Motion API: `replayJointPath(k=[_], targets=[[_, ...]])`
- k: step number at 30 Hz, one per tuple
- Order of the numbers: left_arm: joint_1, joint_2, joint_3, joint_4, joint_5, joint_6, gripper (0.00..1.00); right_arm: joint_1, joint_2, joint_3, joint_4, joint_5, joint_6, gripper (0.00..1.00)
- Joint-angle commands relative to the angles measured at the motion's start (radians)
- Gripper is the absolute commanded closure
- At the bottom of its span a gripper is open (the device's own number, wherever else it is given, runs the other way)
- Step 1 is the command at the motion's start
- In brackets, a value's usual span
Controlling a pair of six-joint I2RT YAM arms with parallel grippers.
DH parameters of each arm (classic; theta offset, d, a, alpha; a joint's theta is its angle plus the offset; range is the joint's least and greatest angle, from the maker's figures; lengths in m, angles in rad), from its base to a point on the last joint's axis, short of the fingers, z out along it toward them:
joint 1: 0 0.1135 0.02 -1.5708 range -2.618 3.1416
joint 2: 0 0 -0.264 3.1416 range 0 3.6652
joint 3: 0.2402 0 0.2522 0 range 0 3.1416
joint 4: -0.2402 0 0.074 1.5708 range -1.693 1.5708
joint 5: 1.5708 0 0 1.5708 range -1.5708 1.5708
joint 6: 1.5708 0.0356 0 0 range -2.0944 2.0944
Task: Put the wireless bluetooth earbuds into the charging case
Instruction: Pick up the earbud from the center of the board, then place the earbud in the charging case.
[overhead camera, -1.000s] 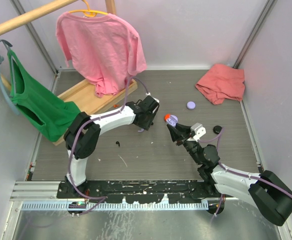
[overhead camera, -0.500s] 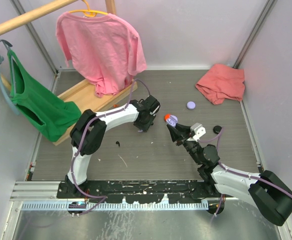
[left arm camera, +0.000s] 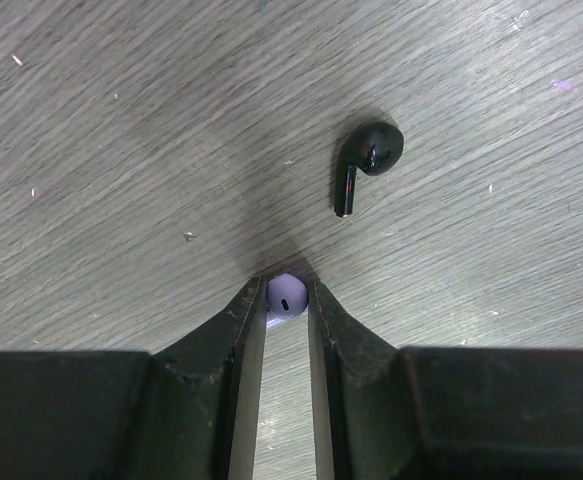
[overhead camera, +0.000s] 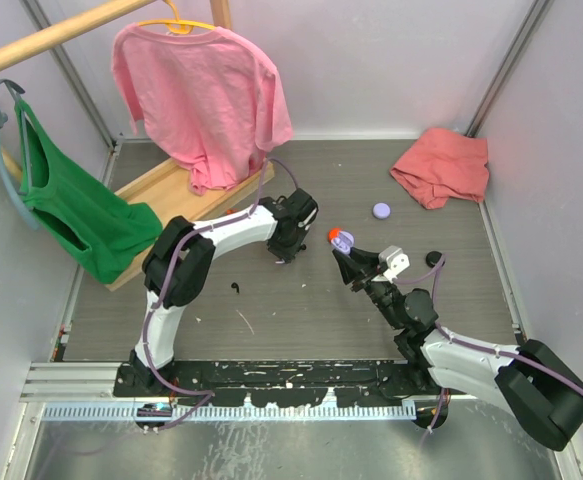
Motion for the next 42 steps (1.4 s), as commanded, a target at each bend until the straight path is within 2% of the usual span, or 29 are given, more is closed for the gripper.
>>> replayJointPath(k=[1,8,17,26,34,42], targets=[[0.011,0.017,0.022,-0.014,0.012,-0.004,0.78,0.004,0.001,-0.025,0.047,0.005,-0.008,0.98],[0.024,-0.054,-0.052,0.037,0.045,-0.047,0.85,0.004,0.001,-0.021,0.039,-0.003,-0.003,0.98],[0.047,-0.240,-0.198,0.176,0.085,-0.129,0.90,0.005,0.025,-0.005,0.035,-0.052,0.012,0.99],[0.060,-0.483,-0.354,0.328,0.135,-0.238,0.90,0.013,0.073,0.027,0.068,-0.124,0.022,0.99],[0.059,-0.664,-0.421,0.408,0.203,-0.300,0.88,0.033,0.106,0.075,0.090,-0.153,0.015,0.99],[0.060,-0.854,-0.517,0.521,0.210,-0.424,0.90,0.051,0.172,0.120,0.150,-0.163,0.011,0.99]])
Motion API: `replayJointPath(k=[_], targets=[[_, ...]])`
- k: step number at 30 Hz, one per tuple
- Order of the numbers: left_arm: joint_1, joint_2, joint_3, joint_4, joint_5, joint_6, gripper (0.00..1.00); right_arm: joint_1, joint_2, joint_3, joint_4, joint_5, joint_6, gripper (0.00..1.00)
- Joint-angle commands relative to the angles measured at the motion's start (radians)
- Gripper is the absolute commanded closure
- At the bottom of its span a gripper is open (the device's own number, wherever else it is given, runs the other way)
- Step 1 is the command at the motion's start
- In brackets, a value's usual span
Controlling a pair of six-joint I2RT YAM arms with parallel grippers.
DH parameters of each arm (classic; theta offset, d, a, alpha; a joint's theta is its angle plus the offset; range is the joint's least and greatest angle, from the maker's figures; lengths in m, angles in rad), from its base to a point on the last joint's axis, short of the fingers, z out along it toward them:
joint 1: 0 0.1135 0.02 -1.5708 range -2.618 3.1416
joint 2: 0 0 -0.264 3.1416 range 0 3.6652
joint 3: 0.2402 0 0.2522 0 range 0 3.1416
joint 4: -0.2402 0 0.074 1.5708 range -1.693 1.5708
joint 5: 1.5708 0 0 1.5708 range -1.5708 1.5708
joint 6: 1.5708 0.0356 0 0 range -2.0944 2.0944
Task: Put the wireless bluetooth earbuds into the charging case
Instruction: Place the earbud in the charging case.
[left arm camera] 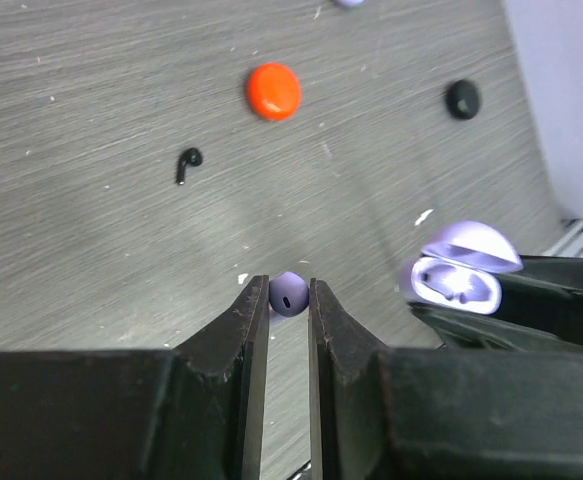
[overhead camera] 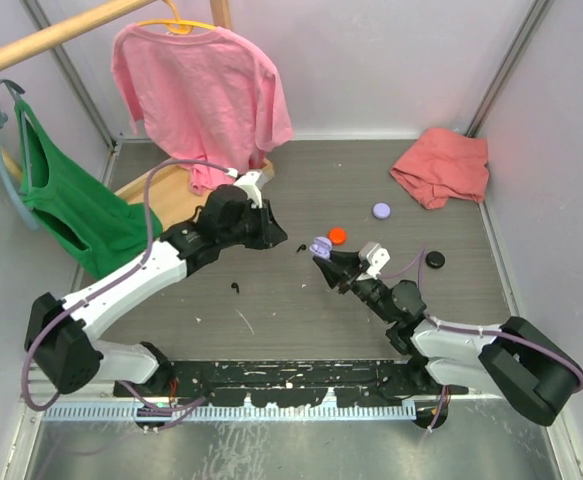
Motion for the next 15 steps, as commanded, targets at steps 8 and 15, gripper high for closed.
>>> replayJointPath(k=[8,15], targets=[[-0.006,-0.248,-0.135,0.265,-0.005,-0.222,0.91,0.040,0.117,0.103,0.190,0.011,-0.019,0.99],[-0.030,-0.294,-0.192,0.376,-0.014,-0.292,0.91,0.088,0.193,0.139,0.269,0.053,-0.068,0.99]])
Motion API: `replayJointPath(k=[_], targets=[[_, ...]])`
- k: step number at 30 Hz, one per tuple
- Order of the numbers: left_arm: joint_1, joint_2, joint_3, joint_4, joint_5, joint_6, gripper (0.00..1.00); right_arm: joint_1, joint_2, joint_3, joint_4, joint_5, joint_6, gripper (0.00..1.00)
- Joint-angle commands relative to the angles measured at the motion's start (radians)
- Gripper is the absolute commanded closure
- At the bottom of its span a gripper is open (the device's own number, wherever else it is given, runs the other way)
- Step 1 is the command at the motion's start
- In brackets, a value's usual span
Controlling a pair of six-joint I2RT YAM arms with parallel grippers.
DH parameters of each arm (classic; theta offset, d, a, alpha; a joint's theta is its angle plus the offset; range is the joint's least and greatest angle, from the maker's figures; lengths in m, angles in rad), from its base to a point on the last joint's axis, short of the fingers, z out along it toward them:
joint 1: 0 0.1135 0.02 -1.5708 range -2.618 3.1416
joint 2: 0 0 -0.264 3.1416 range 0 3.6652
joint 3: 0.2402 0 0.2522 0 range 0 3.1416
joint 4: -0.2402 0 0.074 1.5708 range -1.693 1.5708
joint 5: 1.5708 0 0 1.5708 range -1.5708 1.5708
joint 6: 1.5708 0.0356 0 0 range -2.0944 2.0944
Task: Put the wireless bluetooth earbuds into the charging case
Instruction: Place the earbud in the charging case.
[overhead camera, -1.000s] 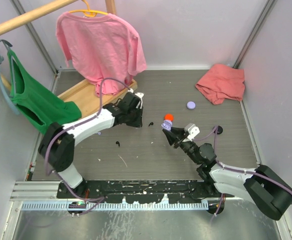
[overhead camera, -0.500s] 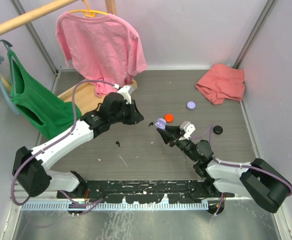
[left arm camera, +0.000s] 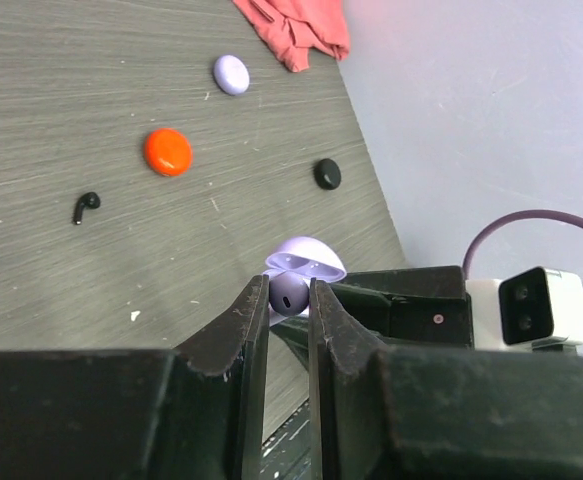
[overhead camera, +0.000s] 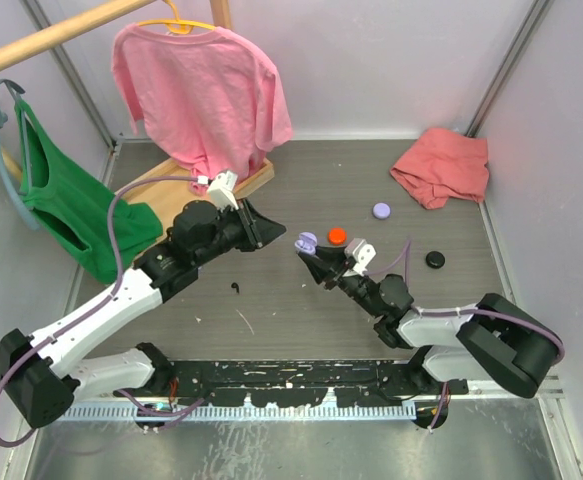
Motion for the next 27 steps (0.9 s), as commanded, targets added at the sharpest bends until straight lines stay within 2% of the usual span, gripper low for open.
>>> replayJointPath(k=[1,16,27], targets=[[-0.025,-0.040,-0.021,0.150,-0.021,-0.059,0.91,0.027,0.025,0.057,0.141,0.042,-0.055,0.99],[-0.095,-0.029,-0.087,0.324,-0.068,-0.100,0.92,0.067,0.066,0.090,0.192,0.057,-0.087,0.99],[-0.116,0.004,-0.098,0.364,-0.084,-0.099,0.93,0.078,0.057,0.088,0.204,0.063,-0.093,0.99]])
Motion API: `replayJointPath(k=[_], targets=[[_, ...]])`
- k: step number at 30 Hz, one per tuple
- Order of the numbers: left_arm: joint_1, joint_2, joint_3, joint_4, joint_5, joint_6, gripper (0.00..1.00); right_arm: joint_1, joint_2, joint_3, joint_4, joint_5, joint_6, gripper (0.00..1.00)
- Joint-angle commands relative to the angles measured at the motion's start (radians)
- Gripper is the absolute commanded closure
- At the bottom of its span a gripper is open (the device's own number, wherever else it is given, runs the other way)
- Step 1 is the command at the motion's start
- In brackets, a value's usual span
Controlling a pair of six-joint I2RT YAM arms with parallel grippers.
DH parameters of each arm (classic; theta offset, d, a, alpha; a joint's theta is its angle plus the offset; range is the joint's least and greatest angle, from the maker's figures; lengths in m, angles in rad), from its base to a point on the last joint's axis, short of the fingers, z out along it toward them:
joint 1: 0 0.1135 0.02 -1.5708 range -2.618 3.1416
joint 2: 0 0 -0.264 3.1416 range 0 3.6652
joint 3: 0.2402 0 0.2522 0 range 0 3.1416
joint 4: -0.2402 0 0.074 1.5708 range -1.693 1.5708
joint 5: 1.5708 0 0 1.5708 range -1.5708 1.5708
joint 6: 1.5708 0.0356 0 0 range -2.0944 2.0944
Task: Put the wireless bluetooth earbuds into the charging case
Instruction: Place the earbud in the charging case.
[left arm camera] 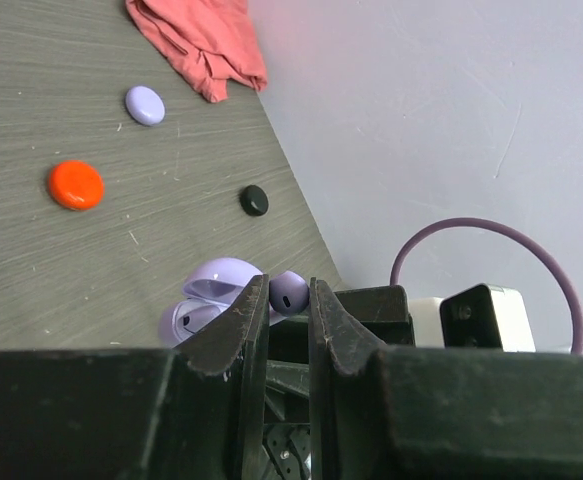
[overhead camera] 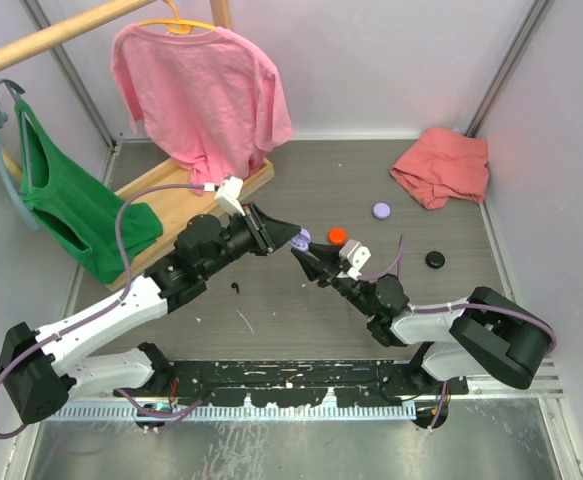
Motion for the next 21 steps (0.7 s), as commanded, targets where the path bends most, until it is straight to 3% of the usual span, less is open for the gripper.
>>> replayJointPath(k=[1,21], targets=[[-0.013,0.016,-0.006,0.096,-0.022,-0.008,0.93,0.006,-0.011,0.031,0.112,0.018,-0.021,0.99],[-0.037,-0.001,-0.044,0.100,-0.062,-0.004,0.93,0.008,-0.034,0.030,0.122,0.033,-0.018,0.99]])
